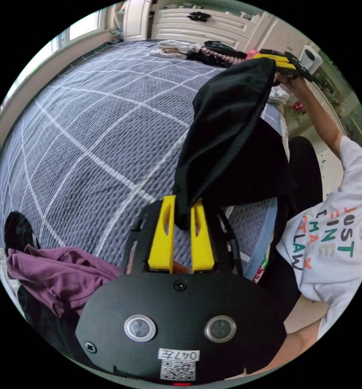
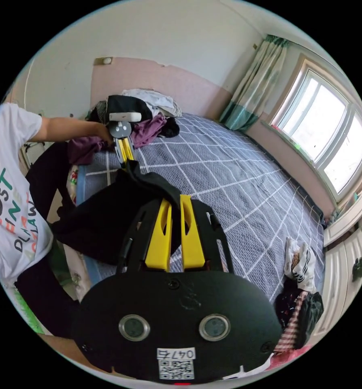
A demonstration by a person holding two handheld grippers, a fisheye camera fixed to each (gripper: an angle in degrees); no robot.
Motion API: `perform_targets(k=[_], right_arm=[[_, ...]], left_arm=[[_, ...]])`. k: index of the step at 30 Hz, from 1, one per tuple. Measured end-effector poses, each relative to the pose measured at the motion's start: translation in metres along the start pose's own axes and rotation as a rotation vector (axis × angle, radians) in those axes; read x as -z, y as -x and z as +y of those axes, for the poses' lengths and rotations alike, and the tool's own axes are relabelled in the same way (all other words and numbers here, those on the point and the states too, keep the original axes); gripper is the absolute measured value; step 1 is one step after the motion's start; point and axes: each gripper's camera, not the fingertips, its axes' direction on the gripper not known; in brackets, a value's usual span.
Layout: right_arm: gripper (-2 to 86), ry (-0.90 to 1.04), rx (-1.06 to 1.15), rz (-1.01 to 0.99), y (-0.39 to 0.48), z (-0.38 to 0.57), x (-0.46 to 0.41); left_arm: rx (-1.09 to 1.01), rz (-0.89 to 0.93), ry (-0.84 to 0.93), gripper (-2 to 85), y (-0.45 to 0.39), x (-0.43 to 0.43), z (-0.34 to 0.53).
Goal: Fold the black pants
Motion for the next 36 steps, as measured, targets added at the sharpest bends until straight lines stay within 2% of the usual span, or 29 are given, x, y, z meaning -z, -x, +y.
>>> perform_targets(k=[3, 6, 11, 16, 21, 24, 28, 31, 36], right_arm=[[0.4, 0.03, -0.044, 0.054, -0.001, -0.013, 0.028], [0.4, -0.009, -0.12, 0.14, -0.017, -0.025, 0.082], [0.4, -0.126, -0.288, 0.214, -0.057, -0.037, 0.204], [0.3, -0.247, -0.471, 0.389, -0.093, -0.028, 0.336], [0.3, -0.433, -0.635, 0.633, -0.116, -0.016, 0.478], [0.2, -0.47, -0.657, 0.677, -0.131, -0.028, 0.514], [0.2, -0.439, -0.674, 0.575, -0.169, -0.056, 0.487], [0.3, -0.391, -0.648, 0.425, -0.201, -0.088, 0.412], [0.3, -0.295, -0.464, 0.028, -0.201, -0.165, 0.21]], left_arm=[[-0.015, 0.043, -0.065, 0.6, -0.016, 0.024, 0.004], [-0.049, 0.072, -0.18, 0.0, -0.039, 0.094, -0.001], [-0.131, -0.068, -0.331, -0.4, -0.112, 0.245, -0.042], [-0.326, -0.232, -0.455, -0.3, -0.256, 0.367, -0.095], [-0.55, -0.241, -0.497, -0.2, -0.384, 0.398, -0.119], [-0.594, -0.172, -0.513, -0.2, -0.423, 0.385, -0.123], [-0.474, -0.073, -0.541, -0.1, -0.412, 0.346, -0.114], [-0.327, -0.018, -0.576, -0.1, -0.372, 0.317, -0.085], [-0.073, 0.102, -0.633, -0.1, -0.274, 0.262, 0.019]])
